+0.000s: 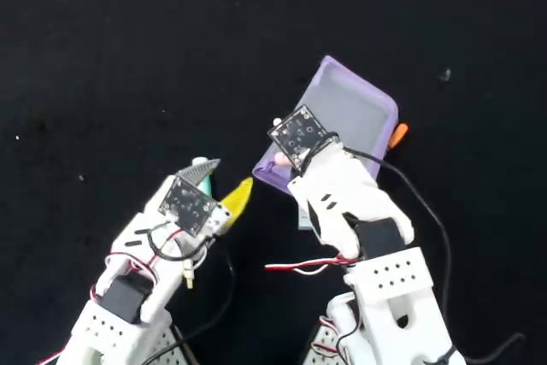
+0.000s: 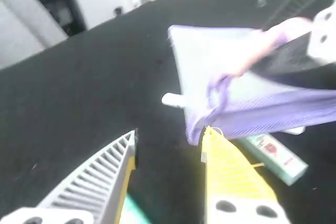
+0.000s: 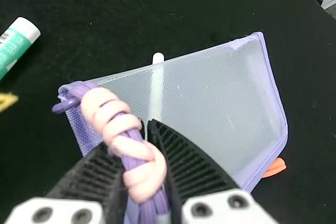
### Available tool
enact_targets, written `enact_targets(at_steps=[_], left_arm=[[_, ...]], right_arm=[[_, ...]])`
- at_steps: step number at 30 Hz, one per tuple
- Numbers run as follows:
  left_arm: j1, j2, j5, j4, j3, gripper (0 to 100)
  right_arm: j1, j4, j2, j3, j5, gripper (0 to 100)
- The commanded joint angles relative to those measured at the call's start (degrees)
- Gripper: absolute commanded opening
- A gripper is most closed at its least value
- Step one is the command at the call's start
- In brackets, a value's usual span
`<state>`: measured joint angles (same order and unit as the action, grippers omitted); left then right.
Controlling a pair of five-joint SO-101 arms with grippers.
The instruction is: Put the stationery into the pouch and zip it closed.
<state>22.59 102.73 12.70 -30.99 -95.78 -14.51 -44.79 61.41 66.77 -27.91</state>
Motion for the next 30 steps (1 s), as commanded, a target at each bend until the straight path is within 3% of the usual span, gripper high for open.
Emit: enact_targets(at_steps=[1,15,30], left_arm=[[3.8,0.6,0.1,1.5,-1.3,21],[-1.0,-1.7,-2.5,1.1,2.2,21],[-0.7,-46.2,-3.0,12.8,19.4,21]], right_arm=[[1.1,-0.3,1.7,-0.6,0.3,1.1],[1.1,-0.4,1.7,-0.7,0.4,1.1],[1.1,-3.2,1.8,-2.3,0.3,1.1]])
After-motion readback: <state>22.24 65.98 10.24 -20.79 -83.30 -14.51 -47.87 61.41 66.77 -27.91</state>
